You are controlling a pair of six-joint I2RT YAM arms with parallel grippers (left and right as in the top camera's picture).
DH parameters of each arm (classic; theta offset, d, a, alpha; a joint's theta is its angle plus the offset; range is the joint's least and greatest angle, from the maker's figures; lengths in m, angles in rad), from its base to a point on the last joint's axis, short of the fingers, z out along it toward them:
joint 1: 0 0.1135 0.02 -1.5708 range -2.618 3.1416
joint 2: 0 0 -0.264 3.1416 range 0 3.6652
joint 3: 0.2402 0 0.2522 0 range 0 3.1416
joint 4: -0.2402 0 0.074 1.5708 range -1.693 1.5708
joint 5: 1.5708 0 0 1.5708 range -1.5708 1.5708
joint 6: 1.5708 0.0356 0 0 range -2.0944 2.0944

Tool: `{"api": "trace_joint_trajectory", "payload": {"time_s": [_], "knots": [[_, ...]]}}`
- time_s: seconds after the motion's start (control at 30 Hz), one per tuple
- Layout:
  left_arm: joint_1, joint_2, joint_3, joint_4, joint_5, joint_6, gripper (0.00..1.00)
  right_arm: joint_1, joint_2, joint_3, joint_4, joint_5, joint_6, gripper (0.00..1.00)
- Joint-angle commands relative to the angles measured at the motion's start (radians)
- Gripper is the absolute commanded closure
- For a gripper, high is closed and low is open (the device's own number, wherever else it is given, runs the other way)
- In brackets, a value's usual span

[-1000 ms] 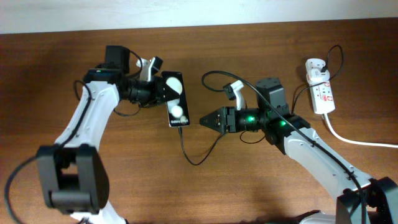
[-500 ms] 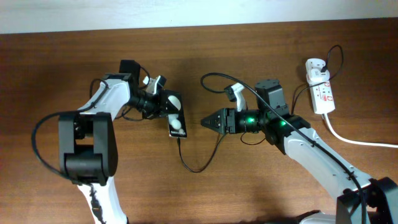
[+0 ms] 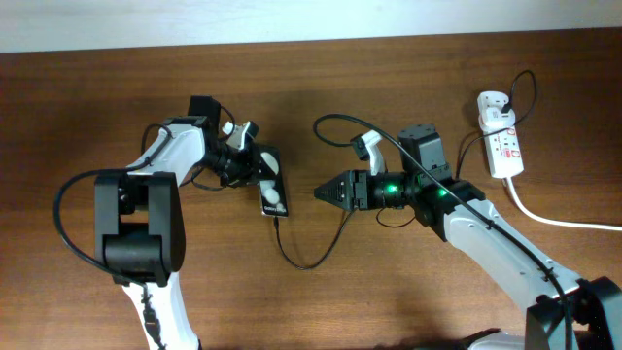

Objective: Plug charger to phone and switch on socket
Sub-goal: 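Lower the phone onto the table with the left gripper and release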

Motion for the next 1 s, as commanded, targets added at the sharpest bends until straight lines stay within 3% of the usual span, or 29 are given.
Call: {"api": "trace_joint_trajectory", "payload": {"time_s": [0.0, 0.27, 0.3, 0.33, 0.47, 0.57, 0.7, 0.73, 0.8, 0.97], "knots": [[0.006, 0.008, 0.003, 0.003, 0.011, 0.016, 0.7, 0.0, -0.005, 0.006, 0.0, 0.009, -0.018, 0.38], [0.006, 0.008, 0.003, -0.012, -0.04, 0.016, 0.66, 0.0, -0.005, 0.006, 0.0, 0.009, -0.018, 0.38], [0.006, 0.008, 0.003, -0.017, -0.07, 0.016, 0.61, 0.0, -0.005, 0.006, 0.0, 0.009, -0.018, 0.38], [0.006, 0.008, 0.003, -0.026, -0.114, 0.016, 0.49, 0.0, -0.005, 0.006, 0.0, 0.009, -0.018, 0.38], [0.006, 0.008, 0.003, -0.051, -0.252, 0.016, 0.4, 0.0, -0.005, 0.006, 0.0, 0.009, -0.018, 0.38], [0.006, 0.008, 0.003, -0.054, -0.384, 0.016, 0.23, 0.0, -0.005, 0.006, 0.0, 0.009, -0.018, 0.38], [0.006, 0.008, 0.003, -0.053, -0.554, 0.016, 0.22, 0.0, -0.005, 0.006, -0.005, 0.009, -0.053, 0.38], [0.006, 0.007, 0.004, -0.051, -0.577, 0.011, 0.12, -0.001, -0.005, 0.006, -0.015, 0.009, -0.07, 0.38], [0.006, 0.006, 0.011, -0.043, -0.616, -0.004, 0.07, 0.0, -0.005, 0.006, -0.032, 0.009, -0.082, 0.39], [0.009, -0.07, 0.149, -0.116, -0.62, -0.003, 0.06, 0.0, -0.009, 0.006, -0.124, 0.014, -0.211, 0.52]]}}
